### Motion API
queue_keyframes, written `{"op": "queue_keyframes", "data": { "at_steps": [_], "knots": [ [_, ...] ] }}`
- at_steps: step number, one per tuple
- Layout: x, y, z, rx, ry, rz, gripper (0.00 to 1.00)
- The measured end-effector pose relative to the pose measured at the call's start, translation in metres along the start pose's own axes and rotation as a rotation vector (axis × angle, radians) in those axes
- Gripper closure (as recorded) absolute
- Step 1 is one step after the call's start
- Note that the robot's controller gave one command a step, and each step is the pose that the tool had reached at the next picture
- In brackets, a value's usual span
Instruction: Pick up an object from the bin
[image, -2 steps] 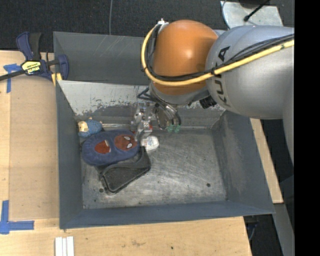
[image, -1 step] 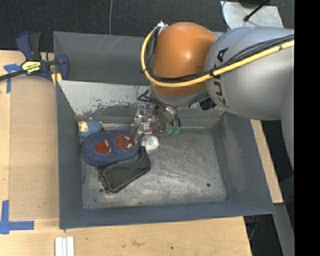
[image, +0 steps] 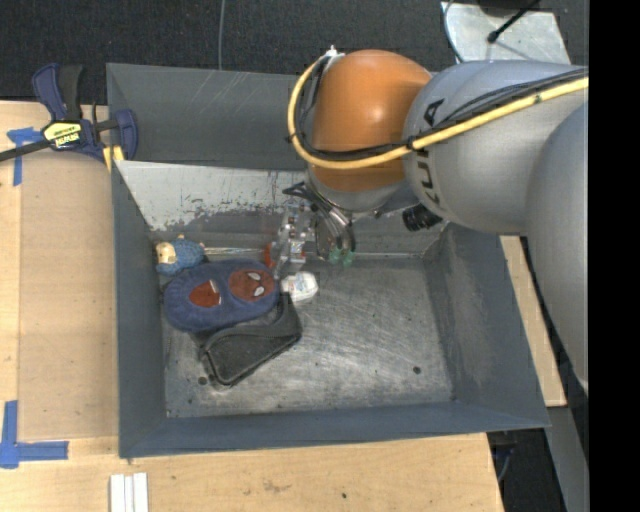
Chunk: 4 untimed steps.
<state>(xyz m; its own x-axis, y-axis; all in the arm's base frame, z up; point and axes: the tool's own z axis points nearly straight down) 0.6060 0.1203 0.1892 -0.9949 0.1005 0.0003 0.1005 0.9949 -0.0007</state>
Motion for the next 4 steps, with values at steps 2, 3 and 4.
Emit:
{"op": "queue_keyframes", "data": {
  "at_steps": [2, 3, 4],
  "knots": [
    [0.006, 0.009, 0.036, -0.001, -0.002, 0.189, 0.0],
    [-0.004, 0.057, 0.094, 0.0, 0.0, 0.264, 0.0],
    [-0.012, 0.027, 0.114, -0.011, 0.012, 0.505, 0.0]
  ]
}}
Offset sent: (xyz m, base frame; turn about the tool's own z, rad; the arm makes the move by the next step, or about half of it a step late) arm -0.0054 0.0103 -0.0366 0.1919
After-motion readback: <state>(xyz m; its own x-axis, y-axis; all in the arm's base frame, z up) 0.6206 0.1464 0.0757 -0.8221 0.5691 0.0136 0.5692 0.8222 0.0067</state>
